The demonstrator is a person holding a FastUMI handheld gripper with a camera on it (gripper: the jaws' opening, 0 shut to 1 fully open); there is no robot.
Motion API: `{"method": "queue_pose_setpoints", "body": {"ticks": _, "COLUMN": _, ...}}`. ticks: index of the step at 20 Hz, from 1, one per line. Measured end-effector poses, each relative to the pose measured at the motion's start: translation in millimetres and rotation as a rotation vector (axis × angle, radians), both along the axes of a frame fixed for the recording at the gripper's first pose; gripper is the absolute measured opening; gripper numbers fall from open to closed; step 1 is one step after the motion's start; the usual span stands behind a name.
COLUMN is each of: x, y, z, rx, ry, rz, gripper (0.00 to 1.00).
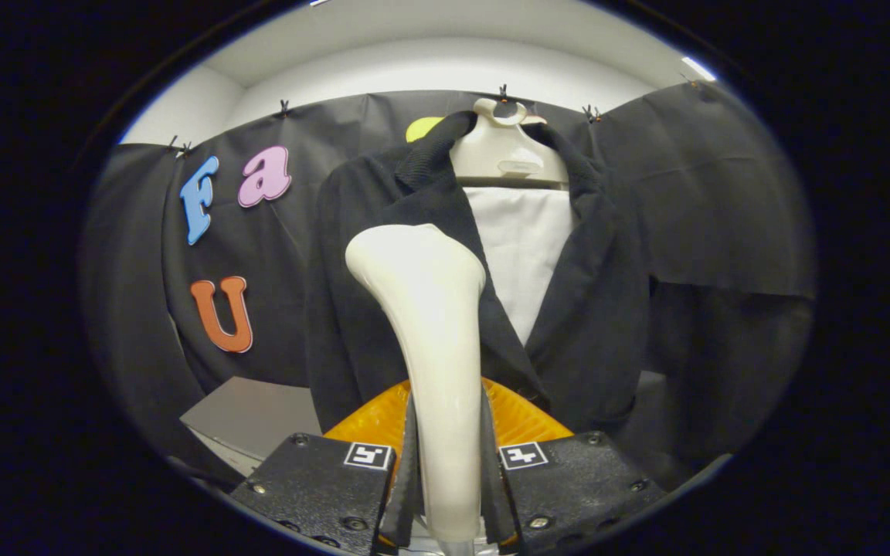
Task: Iron the clothes twice with a garment steamer, once on the left side and once on the right side.
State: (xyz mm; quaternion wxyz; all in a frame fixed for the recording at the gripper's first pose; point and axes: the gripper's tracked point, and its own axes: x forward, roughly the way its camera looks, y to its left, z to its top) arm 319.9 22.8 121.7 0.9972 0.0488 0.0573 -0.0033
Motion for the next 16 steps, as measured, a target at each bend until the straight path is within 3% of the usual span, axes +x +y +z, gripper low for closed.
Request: {"method": "queue_pose_setpoints", "body": {"ticks": 16, "x": -6.7, "y": -10.5, "z": -71.9, "rx": -0.043, "ry": 0.094, "rz": -0.019, "gripper": 0.37}}
